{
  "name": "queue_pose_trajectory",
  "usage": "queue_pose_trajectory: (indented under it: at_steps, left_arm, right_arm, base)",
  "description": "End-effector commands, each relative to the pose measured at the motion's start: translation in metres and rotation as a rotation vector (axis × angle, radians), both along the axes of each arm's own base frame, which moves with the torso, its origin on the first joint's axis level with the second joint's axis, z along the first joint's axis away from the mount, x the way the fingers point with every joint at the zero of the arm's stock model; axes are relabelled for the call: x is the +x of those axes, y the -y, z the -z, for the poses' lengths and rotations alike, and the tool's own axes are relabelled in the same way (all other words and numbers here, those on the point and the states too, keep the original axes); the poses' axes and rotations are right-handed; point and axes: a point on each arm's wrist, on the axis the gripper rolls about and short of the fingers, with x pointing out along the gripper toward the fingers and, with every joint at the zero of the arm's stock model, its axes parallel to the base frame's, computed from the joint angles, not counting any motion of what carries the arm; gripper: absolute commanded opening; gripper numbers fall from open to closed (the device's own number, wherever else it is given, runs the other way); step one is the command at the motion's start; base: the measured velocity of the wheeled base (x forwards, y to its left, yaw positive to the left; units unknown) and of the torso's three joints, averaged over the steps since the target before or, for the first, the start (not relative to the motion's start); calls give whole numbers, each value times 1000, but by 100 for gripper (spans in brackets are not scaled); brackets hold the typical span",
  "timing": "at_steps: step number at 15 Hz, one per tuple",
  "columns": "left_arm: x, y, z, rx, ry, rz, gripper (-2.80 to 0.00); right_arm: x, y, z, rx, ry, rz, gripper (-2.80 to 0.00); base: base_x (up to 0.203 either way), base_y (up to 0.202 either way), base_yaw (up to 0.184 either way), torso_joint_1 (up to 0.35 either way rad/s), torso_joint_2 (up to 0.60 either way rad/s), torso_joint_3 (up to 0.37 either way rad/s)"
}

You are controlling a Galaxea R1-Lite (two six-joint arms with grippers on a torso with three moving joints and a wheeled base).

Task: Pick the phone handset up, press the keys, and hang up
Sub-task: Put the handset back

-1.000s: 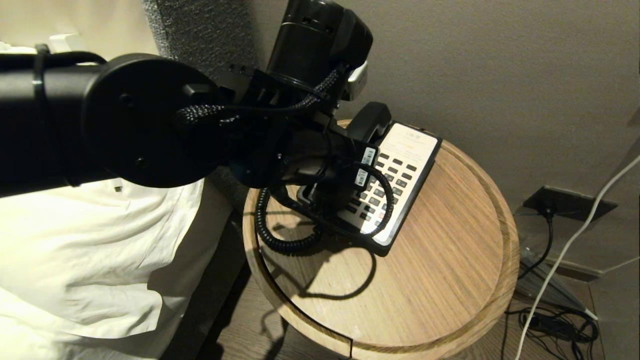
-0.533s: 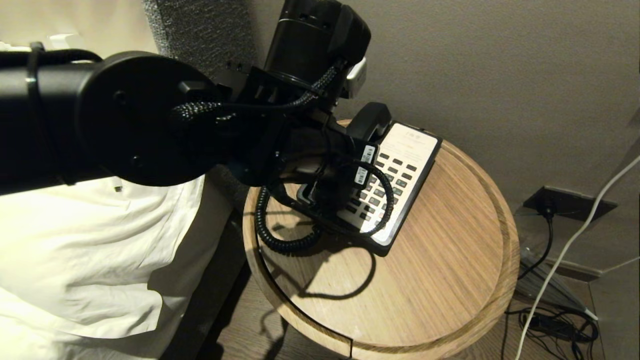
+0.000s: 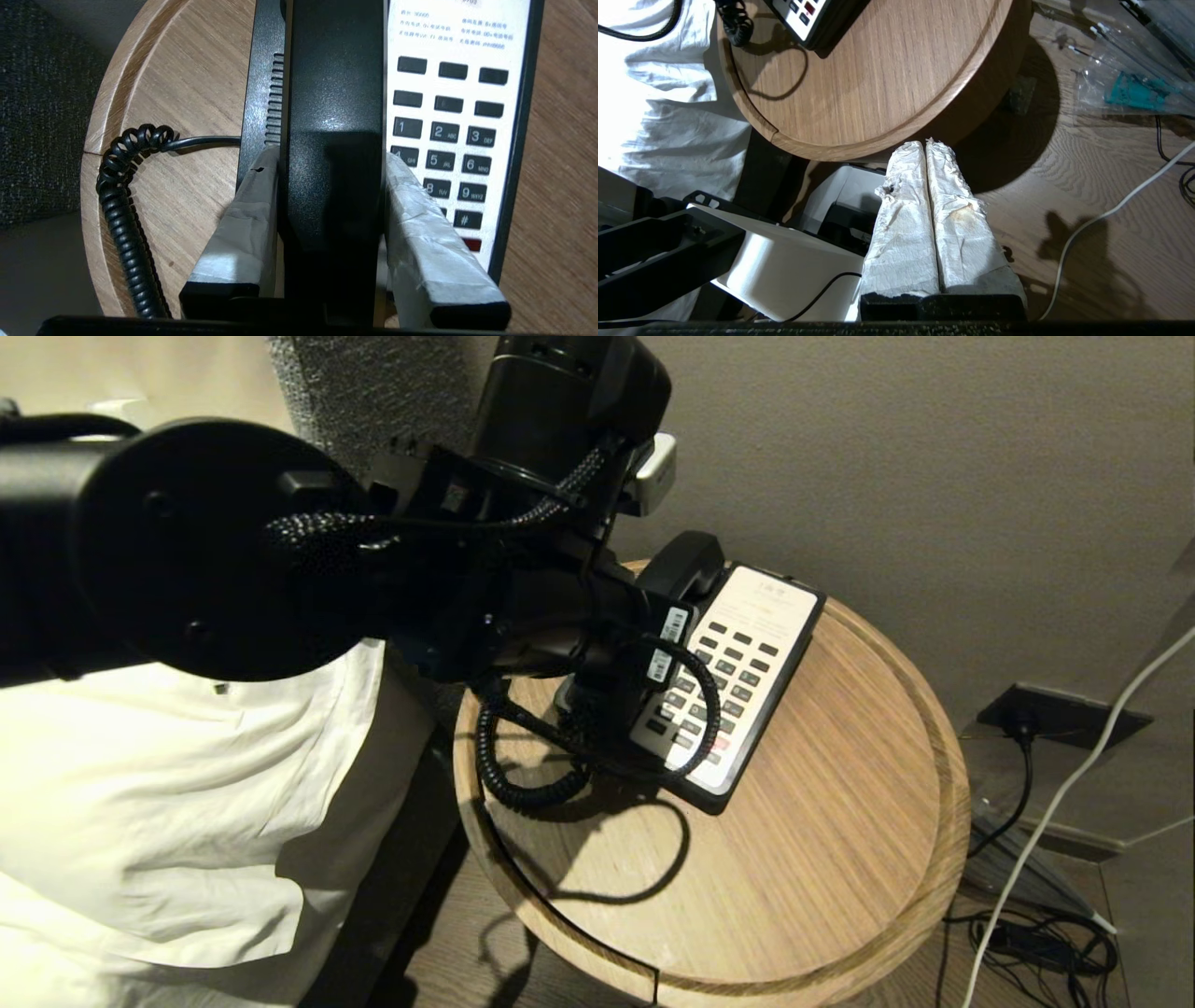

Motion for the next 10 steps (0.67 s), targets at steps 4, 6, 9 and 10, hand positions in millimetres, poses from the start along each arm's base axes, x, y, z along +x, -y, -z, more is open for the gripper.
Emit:
queue_pose_trajectory:
  at_steps: [4, 6, 9, 10]
  left_arm:
    - [1, -6, -12, -10, 33, 47, -280]
    - [6, -9, -20, -40, 44, 81, -280]
    - [17, -4, -17, -52, 45, 96, -280]
    - [17, -4, -16, -51, 39, 101, -280]
  right_arm:
    - [-1, 1, 4, -7, -13, -8, -280]
    - [-1, 1, 3, -4, -11, -9, -280]
    - [-2, 3, 4, -3, -10, -9, -280]
    - [-3, 3, 4, -4, -11, -9, -280]
  base:
    - [0, 0, 0, 0, 0, 0]
    - [0, 0, 0, 0, 0, 0]
    - [0, 0, 0, 0, 0, 0]
    - [0, 0, 0, 0, 0, 0]
